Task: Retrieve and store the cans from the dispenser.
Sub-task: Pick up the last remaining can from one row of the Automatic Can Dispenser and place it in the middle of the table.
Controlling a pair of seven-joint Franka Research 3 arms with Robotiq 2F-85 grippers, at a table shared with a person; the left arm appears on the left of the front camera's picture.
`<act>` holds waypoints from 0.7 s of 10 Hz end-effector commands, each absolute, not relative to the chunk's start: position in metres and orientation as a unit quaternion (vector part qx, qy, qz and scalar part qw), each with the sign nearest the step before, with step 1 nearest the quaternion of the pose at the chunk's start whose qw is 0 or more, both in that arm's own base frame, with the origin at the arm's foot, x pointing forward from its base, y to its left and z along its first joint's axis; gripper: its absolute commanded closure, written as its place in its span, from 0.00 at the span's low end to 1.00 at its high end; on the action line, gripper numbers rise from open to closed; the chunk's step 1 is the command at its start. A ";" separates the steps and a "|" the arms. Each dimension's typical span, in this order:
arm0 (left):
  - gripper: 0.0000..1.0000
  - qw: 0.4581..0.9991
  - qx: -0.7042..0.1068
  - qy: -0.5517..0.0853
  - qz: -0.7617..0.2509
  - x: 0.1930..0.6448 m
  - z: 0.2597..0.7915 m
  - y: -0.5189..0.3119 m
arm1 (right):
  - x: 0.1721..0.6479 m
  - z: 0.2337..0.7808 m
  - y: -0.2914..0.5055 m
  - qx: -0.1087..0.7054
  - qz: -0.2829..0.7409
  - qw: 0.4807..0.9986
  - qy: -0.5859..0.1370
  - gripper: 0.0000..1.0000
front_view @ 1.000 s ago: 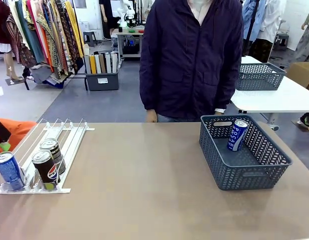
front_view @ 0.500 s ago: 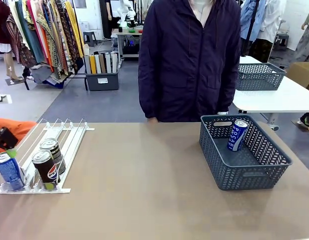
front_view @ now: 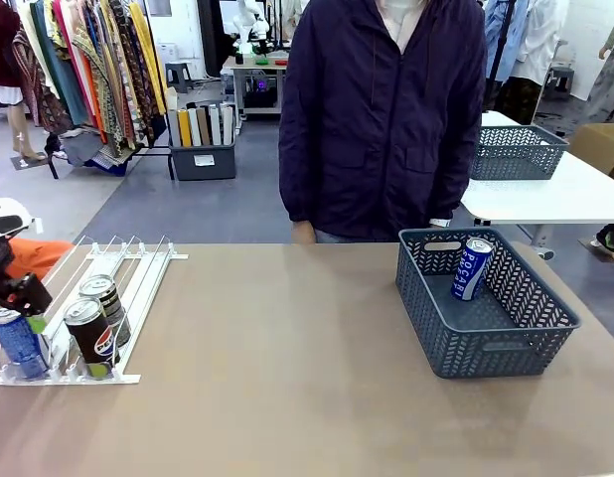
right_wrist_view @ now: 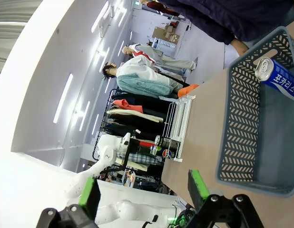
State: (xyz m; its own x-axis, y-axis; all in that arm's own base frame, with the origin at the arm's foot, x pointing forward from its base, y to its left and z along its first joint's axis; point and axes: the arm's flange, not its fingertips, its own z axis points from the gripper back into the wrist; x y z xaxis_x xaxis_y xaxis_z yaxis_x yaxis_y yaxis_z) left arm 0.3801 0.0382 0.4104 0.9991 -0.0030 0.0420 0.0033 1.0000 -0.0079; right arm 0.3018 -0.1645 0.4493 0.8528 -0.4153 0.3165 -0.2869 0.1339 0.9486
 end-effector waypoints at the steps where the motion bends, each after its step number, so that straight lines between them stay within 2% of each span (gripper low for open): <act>1: 0.00 1.000 -0.001 -0.016 0.005 0.385 0.414 0.037 | 0.303 0.454 -0.164 0.659 -0.045 0.700 -0.272 0.00; 4: 0.00 1.000 -0.010 -0.008 0.016 0.385 0.410 0.041 | 0.303 0.454 -0.164 0.659 -0.045 0.700 -0.272 0.00; 5: 0.09 1.000 -0.004 -0.003 0.016 0.386 0.407 0.040 | 0.303 0.454 -0.164 0.659 -0.045 0.700 -0.272 0.00; 6: 0.66 1.000 -0.001 -0.002 0.018 0.385 0.408 0.040 | 0.303 0.454 -0.164 0.659 -0.045 0.700 -0.272 0.00; 7: 1.00 1.000 -0.001 -0.007 0.017 0.385 0.409 0.039 | 0.303 0.454 -0.164 0.659 -0.045 0.700 -0.272 0.00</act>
State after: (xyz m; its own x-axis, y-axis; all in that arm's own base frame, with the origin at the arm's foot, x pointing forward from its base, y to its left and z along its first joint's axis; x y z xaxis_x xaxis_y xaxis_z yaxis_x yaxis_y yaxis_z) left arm 0.3839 0.0398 0.4067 0.9997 0.0165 0.0168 -0.0161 0.9995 -0.0257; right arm 0.3018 -0.1646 0.4493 0.8528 -0.4153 0.3165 -0.2869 0.1338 0.9486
